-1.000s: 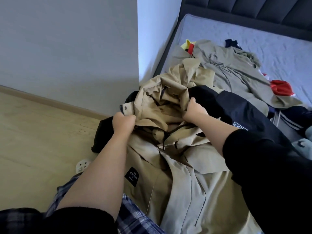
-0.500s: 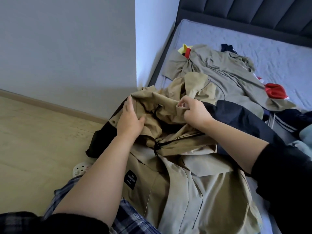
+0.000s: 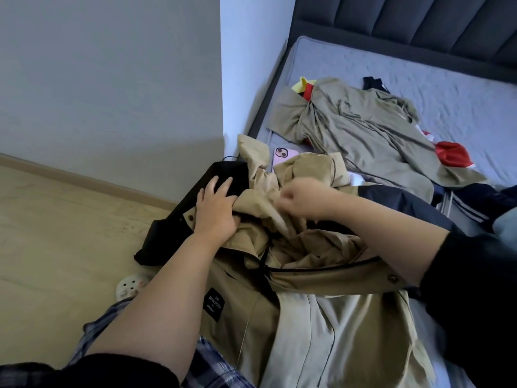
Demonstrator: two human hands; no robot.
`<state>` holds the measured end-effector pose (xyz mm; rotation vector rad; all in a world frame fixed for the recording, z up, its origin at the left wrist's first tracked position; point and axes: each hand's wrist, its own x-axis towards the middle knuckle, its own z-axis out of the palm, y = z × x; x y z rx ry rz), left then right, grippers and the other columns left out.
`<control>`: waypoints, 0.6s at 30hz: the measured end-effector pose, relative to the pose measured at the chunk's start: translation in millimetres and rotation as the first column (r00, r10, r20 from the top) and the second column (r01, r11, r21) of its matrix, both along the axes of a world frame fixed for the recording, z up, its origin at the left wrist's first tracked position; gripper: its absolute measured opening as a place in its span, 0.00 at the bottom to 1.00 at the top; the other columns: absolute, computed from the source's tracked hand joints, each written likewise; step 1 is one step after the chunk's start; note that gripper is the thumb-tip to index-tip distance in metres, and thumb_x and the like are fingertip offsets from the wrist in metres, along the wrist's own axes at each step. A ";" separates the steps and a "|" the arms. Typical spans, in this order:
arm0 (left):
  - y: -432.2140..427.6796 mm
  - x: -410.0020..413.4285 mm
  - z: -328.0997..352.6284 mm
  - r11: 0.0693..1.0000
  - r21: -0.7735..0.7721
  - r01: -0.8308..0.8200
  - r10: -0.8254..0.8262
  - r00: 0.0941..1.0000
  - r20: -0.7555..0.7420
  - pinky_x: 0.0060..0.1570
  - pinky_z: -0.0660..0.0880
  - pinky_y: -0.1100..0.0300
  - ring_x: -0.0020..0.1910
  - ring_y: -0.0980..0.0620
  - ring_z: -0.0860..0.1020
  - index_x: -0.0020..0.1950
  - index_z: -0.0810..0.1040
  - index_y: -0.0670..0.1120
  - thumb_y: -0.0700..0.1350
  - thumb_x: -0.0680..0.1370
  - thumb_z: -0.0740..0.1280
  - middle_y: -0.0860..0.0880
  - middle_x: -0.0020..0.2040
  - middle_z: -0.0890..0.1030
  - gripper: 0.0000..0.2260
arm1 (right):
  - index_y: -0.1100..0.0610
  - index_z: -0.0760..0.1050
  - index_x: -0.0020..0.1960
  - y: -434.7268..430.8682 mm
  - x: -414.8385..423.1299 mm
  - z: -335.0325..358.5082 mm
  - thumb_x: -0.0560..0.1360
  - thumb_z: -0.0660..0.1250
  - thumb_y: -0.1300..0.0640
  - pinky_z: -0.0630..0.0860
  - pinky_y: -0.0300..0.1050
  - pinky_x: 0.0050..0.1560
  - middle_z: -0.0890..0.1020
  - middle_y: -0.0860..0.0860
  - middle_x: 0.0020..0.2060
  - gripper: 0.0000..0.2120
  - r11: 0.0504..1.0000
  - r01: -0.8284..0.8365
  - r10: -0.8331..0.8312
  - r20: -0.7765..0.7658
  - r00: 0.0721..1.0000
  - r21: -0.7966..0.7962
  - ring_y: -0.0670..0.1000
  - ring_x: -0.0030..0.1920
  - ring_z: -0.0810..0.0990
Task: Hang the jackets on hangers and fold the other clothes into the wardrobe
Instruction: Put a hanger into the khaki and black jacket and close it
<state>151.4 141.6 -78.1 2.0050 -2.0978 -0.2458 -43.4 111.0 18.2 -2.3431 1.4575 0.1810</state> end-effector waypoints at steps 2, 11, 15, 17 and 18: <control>-0.6 1.7 -0.1 0.999 0.024 0.037 -0.036 0.999 -0.034 0.74 0.48 0.45 0.77 0.47 0.48 0.63 0.77 0.48 0.45 0.74 0.68 0.51 0.78 0.56 0.17 | 0.59 0.75 0.42 -26.3 2.5 -3.6 0.77 0.59 0.57 0.70 0.47 0.45 0.77 0.55 0.41 0.10 0.935 0.146 -0.087 0.190 0.978 -0.322 0.58 0.47 0.74; 2.2 -19.4 16.9 0.968 -0.109 0.227 -0.245 0.950 -0.191 0.74 0.46 0.44 0.77 0.50 0.47 0.78 0.51 0.57 0.47 0.74 0.61 0.53 0.79 0.50 0.34 | 0.57 0.64 0.73 -53.7 -53.5 -84.2 0.77 0.57 0.46 0.64 0.47 0.69 0.69 0.56 0.71 0.27 0.901 0.259 -0.166 -0.276 0.947 0.348 0.55 0.68 0.69; 0.4 -38.2 12.7 0.932 -0.082 0.354 -0.360 0.930 -0.075 0.73 0.47 0.43 0.77 0.51 0.47 0.76 0.58 0.57 0.55 0.75 0.51 0.56 0.79 0.52 0.28 | 0.58 0.73 0.66 -23.6 -53.6 -86.5 0.78 0.60 0.51 0.66 0.47 0.67 0.74 0.54 0.66 0.19 0.853 0.184 0.022 -0.385 0.922 0.489 0.54 0.65 0.72; 0.2 -42.9 8.2 0.927 -0.064 0.369 -0.373 0.925 -0.076 0.73 0.48 0.43 0.77 0.51 0.48 0.73 0.65 0.56 0.60 0.75 0.44 0.56 0.78 0.55 0.29 | 0.59 0.74 0.63 -13.4 -51.5 -79.1 0.80 0.58 0.55 0.68 0.45 0.64 0.76 0.55 0.63 0.15 0.774 0.205 0.035 -0.364 0.931 0.599 0.54 0.62 0.74; 0.0 -43.9 6.3 0.930 -0.051 0.364 -0.367 0.926 -0.086 0.73 0.48 0.42 0.77 0.51 0.49 0.71 0.69 0.56 0.62 0.74 0.42 0.56 0.78 0.57 0.31 | 0.59 0.74 0.62 -10.2 -50.5 -76.7 0.80 0.58 0.56 0.69 0.46 0.62 0.76 0.56 0.63 0.14 0.747 0.217 0.020 -0.347 0.937 0.629 0.55 0.61 0.75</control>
